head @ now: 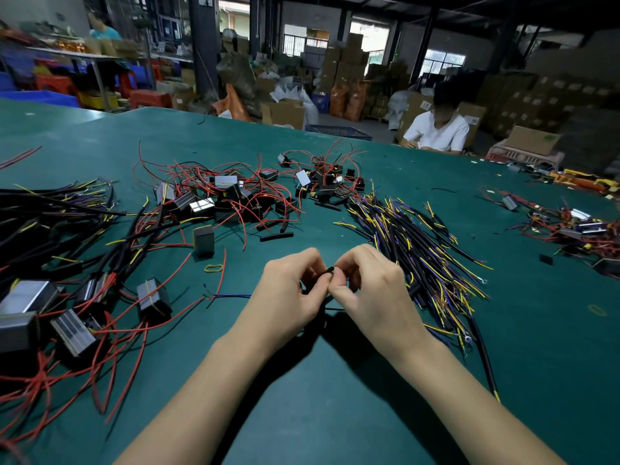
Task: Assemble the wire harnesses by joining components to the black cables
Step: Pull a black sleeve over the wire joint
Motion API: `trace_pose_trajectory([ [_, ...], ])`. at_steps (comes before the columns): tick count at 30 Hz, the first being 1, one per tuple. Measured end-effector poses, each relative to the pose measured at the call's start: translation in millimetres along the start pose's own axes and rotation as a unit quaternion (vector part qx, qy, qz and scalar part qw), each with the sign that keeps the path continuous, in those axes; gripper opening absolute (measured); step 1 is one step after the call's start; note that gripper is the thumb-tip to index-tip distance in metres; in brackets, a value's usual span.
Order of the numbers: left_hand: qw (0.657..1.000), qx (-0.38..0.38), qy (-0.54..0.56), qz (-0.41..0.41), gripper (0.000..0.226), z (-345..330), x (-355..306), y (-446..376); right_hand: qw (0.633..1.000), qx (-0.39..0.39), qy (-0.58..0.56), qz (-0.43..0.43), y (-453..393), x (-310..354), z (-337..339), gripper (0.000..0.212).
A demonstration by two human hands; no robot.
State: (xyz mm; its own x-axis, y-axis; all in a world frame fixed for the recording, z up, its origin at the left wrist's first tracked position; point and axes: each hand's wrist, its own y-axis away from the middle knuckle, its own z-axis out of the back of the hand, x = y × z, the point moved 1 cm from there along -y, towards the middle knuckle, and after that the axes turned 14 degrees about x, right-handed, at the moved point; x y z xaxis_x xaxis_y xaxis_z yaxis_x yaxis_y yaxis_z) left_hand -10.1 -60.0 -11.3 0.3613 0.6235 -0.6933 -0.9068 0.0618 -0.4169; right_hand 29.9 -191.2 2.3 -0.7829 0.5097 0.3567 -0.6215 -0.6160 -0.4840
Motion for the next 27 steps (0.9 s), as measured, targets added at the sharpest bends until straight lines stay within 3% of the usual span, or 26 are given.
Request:
trace_pose_trajectory([
  [4, 0.999, 0.001, 0.042, -0.021, 0.007, 1.9, -0.7, 3.5, 0.997, 0.009, -0.078, -0.006, -0.4, -4.7, 3.2, 0.005],
  [6, 0.998, -0.005, 0.058, -0.039, 0.019, 3.3, -1.5, 5.5, 0.995, 0.005, -0.1, -0.004, -0.8, -5.5, 5.1, 0.006],
  [11, 0.997, -0.052, 0.016, -0.063, 0.01, 4.3, -1.1, 1.4, 0.997, 0.011, -0.07, 0.005, 1.5, -9.7, 6.0, 0.008],
  [19, 0.999, -0.006, 0.002, -0.038, 0.004, 1.4, 4.0, -1.3, 1.0, 0.003, -0.019, 0.002, 5.3, -10.7, -2.5, 0.01],
  [27, 0.997, 0.065, 0.029, -0.028, 0.007, 0.1, 9.2, 1.0, 0.998, 0.007, -0.059, 0.002, 4.5, -12.4, -6.5, 0.007],
])
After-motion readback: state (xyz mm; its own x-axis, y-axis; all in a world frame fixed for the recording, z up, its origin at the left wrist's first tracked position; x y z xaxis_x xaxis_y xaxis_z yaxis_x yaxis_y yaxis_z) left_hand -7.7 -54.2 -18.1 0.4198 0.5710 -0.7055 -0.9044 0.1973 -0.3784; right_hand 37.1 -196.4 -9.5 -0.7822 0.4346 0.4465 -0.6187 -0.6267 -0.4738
